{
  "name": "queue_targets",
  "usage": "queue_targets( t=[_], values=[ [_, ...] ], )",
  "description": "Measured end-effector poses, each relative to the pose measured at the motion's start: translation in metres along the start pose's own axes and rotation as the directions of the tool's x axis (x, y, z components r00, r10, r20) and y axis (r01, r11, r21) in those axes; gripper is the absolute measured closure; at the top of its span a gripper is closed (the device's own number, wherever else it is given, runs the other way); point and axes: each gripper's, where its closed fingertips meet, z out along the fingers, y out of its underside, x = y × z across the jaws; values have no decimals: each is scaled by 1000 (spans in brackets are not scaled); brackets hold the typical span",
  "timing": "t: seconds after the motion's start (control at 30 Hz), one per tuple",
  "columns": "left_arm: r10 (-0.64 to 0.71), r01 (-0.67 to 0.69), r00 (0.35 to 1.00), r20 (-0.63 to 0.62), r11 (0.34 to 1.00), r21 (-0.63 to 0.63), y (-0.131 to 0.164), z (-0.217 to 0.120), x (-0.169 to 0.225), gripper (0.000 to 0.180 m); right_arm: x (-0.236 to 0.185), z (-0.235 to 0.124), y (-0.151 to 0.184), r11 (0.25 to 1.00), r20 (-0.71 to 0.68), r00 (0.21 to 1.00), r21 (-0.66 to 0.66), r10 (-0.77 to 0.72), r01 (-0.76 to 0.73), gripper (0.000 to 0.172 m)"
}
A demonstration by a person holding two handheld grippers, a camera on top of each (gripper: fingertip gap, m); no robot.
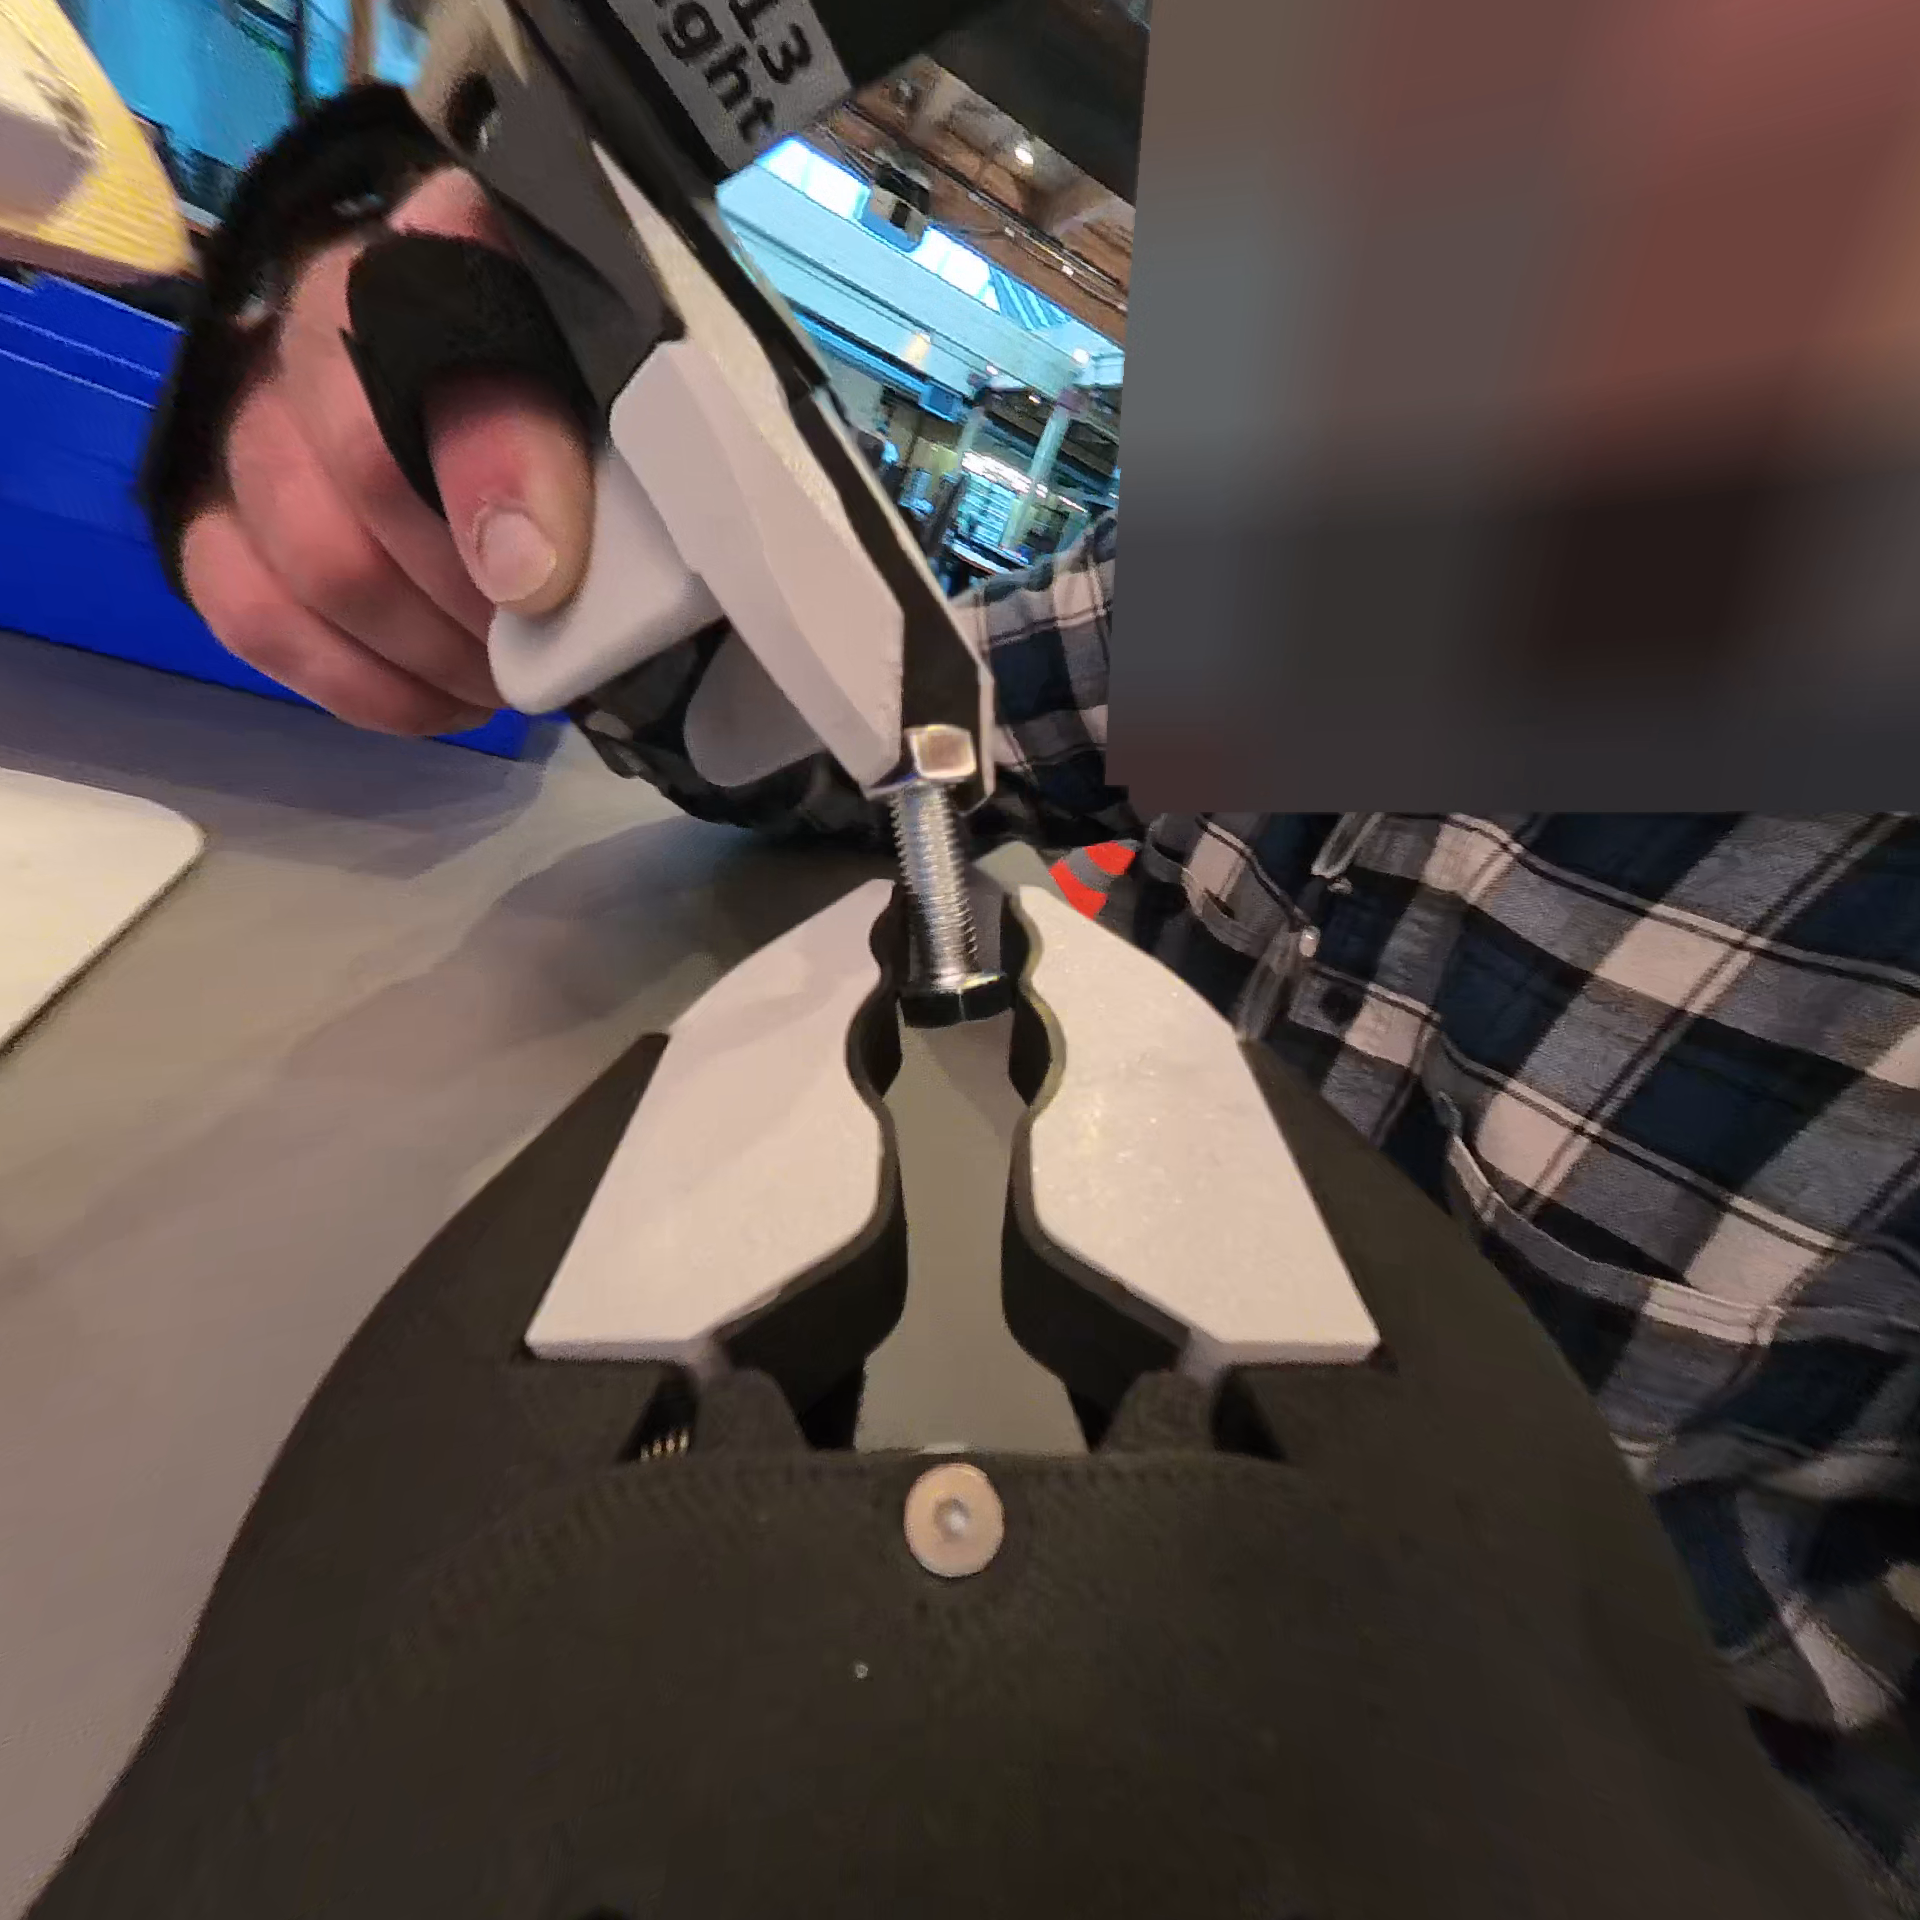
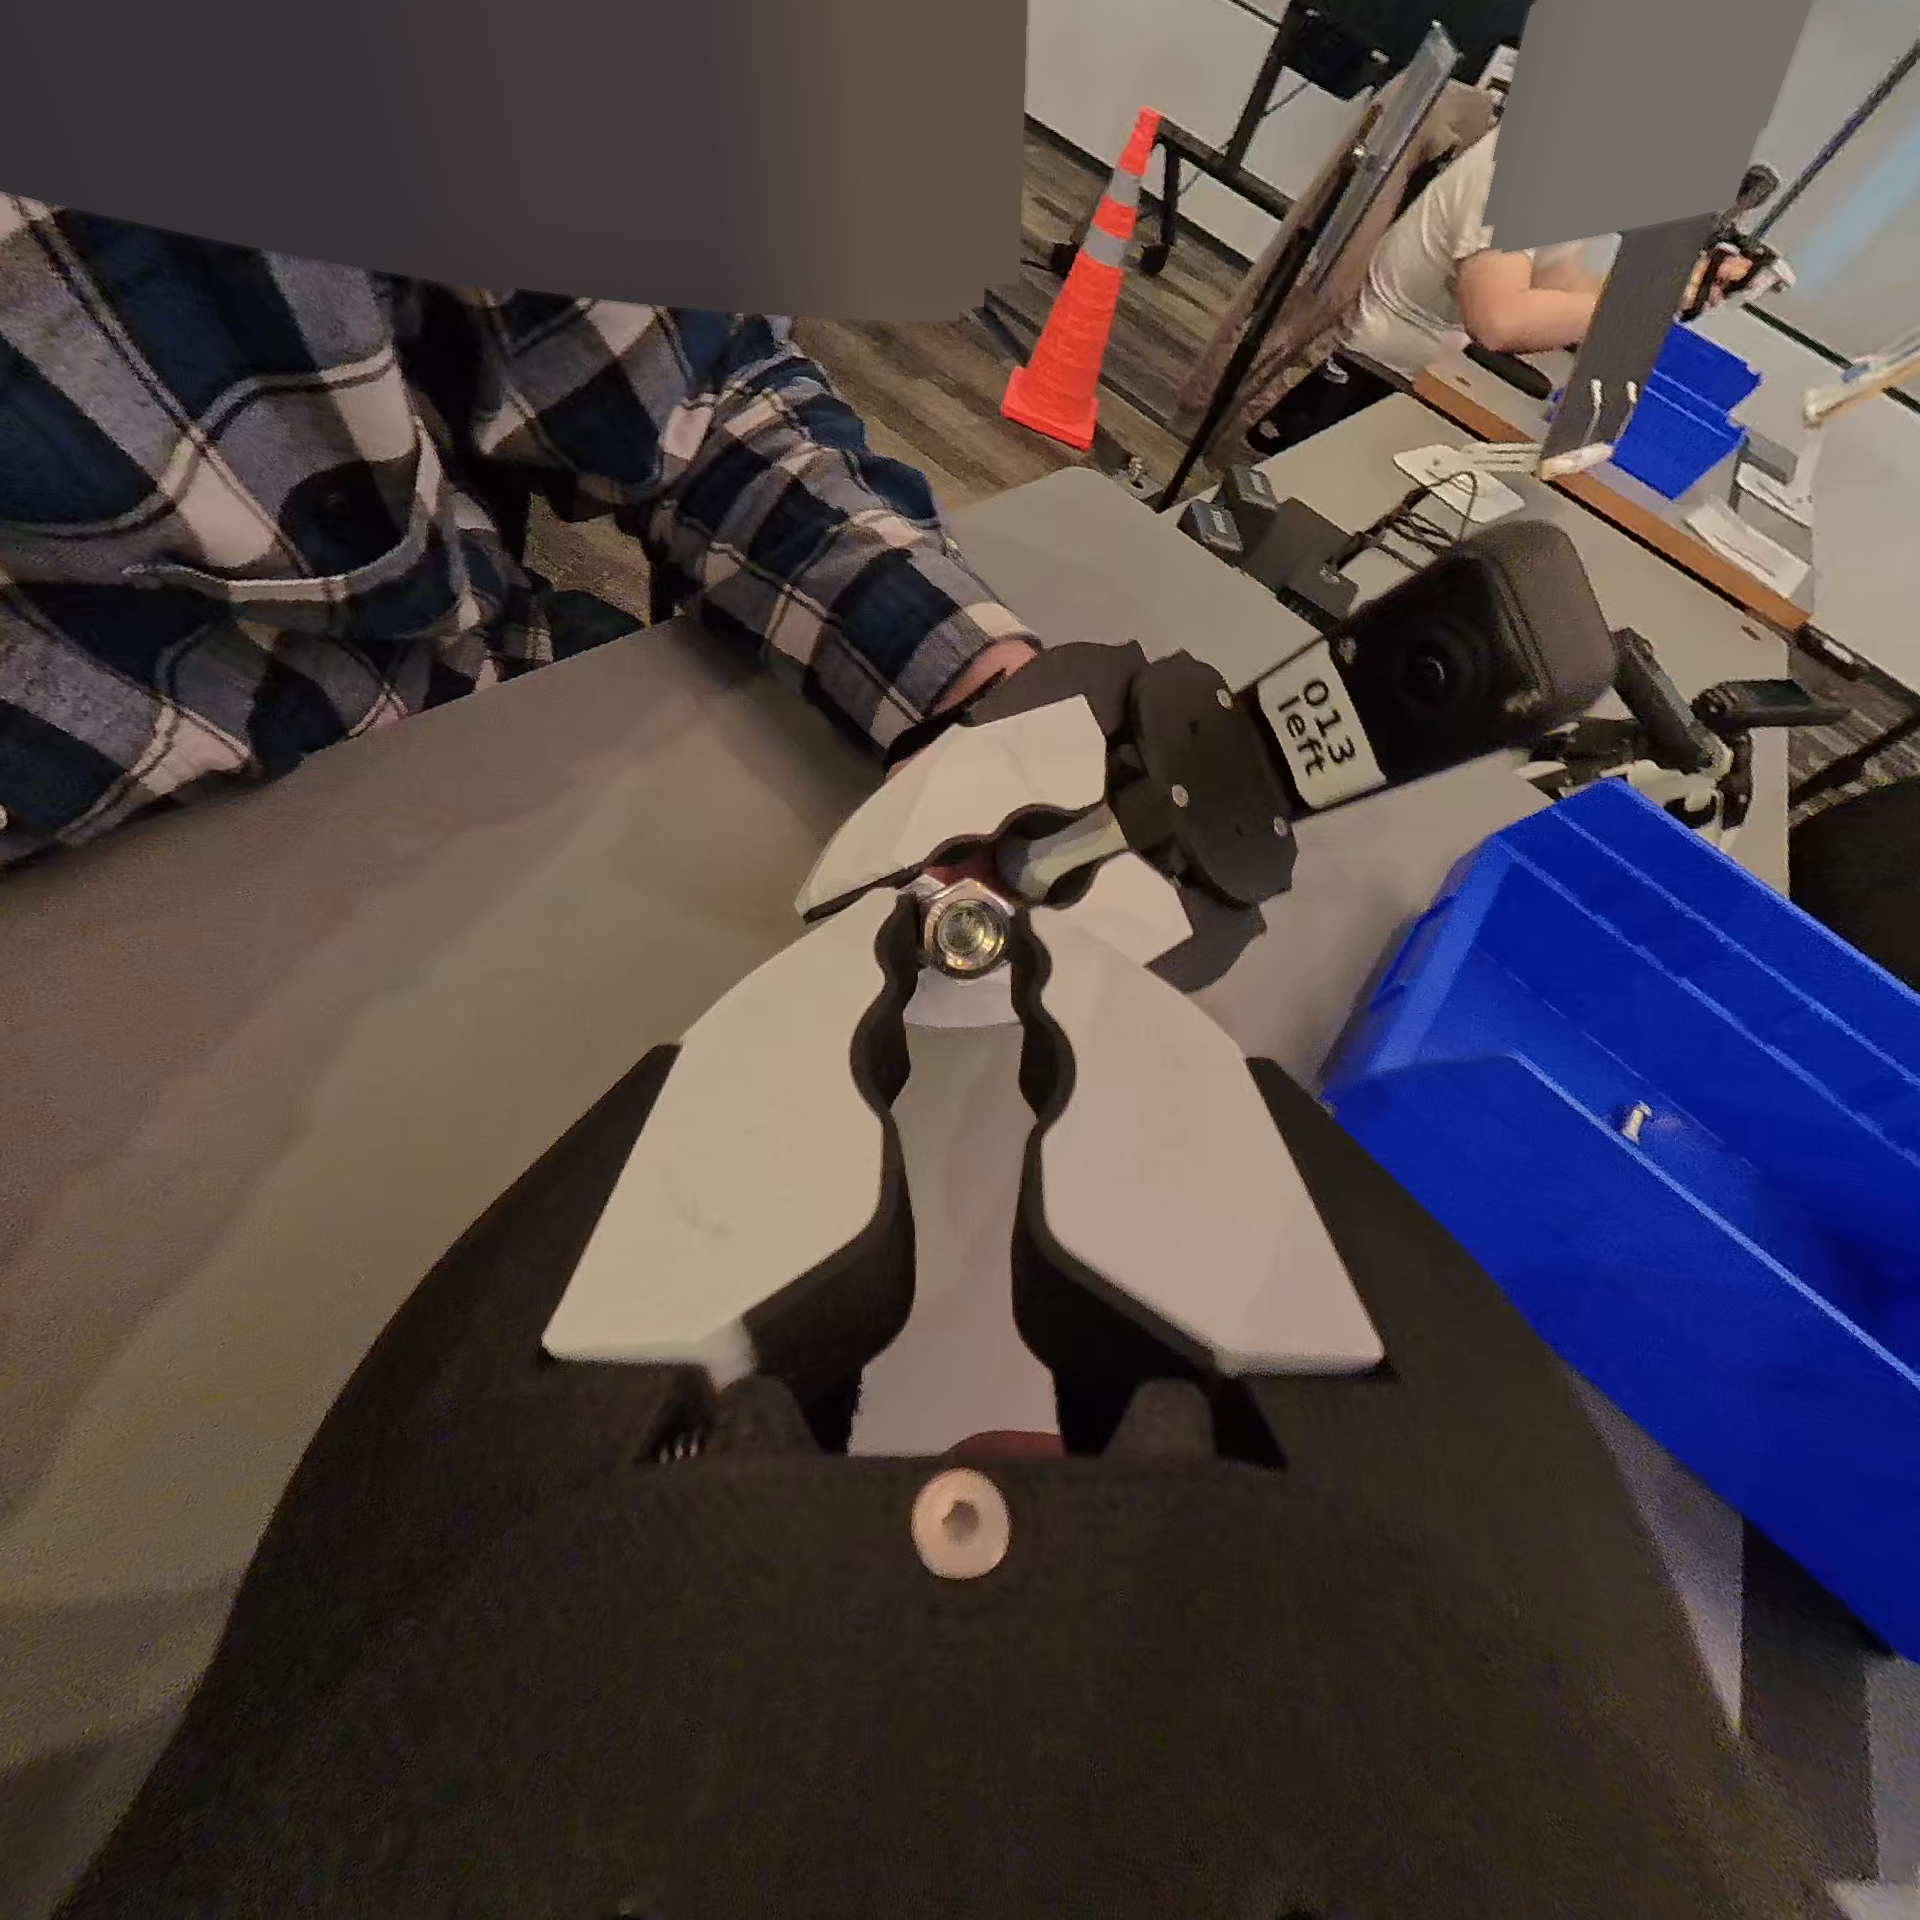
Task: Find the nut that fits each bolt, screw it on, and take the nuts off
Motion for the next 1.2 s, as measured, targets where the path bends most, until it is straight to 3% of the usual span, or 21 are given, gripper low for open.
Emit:
queue_targets(
  t=[0.1,0.23,0.37,0.47,0.63,0.67,0.77,1.0,1.2],
  values=[
    [38,-39,995,87,999,8,-4,-4,-10,163,8,-1,4,999,-35,999,-6,32,-33,154],
    [82,-77,970,230,997,-33,-2,-10,-27,135,21,1,14,995,-94,992,-36,87,-91,154],
    [200,-163,897,394,979,-125,1,-17,-45,124,33,0,18,988,-149,978,-23,148,-153,154],
    [302,-251,782,545,953,-168,-8,-32,-61,129,41,-3,22,979,-184,963,-20,198,-205,154],
    [474,-349,528,705,878,-328,-17,-55,-77,140,56,-7,28,943,-233,915,42,331,-330,154],
    [514,-356,467,720,854,-379,-17,-59,-80,143,58,-7,29,936,-245,905,48,348,-348,154],
    [605,-346,366,707,794,-500,-12,-61,-86,149,62,-6,32,920,-261,884,61,388,-386,154],
    [644,-321,254,721,760,-565,-14,-73,-92,151,70,-7,38,875,-296,826,94,480,-475,154],
    [673,-309,197,713,733,-607,-16,-77,-93,162,74,-7,40,847,-312,790,118,528,-519,154]
  ],
)
